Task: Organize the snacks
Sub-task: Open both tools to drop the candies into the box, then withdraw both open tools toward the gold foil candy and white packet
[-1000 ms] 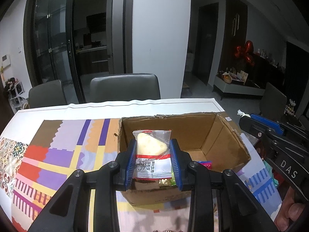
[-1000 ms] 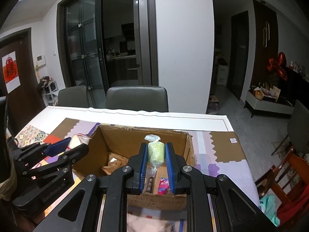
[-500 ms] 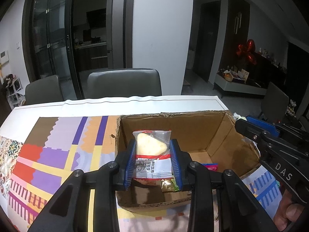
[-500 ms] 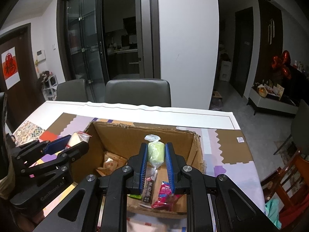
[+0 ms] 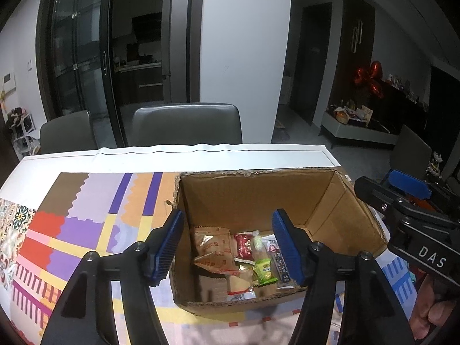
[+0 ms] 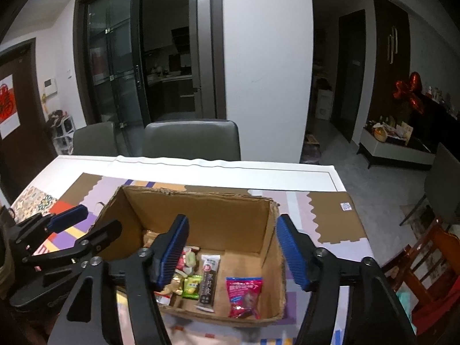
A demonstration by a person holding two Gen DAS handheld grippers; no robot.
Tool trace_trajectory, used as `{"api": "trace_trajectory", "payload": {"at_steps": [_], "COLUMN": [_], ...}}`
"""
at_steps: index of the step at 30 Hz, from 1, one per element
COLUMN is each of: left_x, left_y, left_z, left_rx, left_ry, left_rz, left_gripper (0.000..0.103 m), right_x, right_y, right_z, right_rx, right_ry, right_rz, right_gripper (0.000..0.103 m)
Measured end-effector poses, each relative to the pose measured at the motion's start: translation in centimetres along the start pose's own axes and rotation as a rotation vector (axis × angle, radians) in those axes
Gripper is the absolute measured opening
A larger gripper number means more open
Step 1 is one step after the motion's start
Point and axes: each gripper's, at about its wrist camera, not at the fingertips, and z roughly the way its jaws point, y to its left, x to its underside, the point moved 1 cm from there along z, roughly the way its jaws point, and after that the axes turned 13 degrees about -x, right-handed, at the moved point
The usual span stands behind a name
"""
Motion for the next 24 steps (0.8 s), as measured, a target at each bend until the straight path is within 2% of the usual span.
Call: {"api": "trace_trajectory", "payload": {"at_steps": [2, 13, 24], "left_x": [0.1, 0.0, 0.3], "left_y": [-0.1, -0.4, -0.9], "left_z": [-0.4, -3.6, -7.1], "left_rx": [-0.004, -0.03, -0.041], "left_ry": [-0.002, -0.027, -0.054], "left_rz": [0.003, 0.01, 0.015], "left_gripper": [0.064, 0.07, 0.07], "right_x": [-0.1, 0.0, 0.0], "right_y": [-0.1, -0.1, 0.1], "right_z": [-0.3, -3.2, -6.8], "right_rx": [0.006, 0.007, 0.008], "right_ry": [-0.007, -0.035, -0.07], "right_rz": [0.005, 0.002, -0.008], "right_gripper": [0.073, 0.073, 0.073]}}
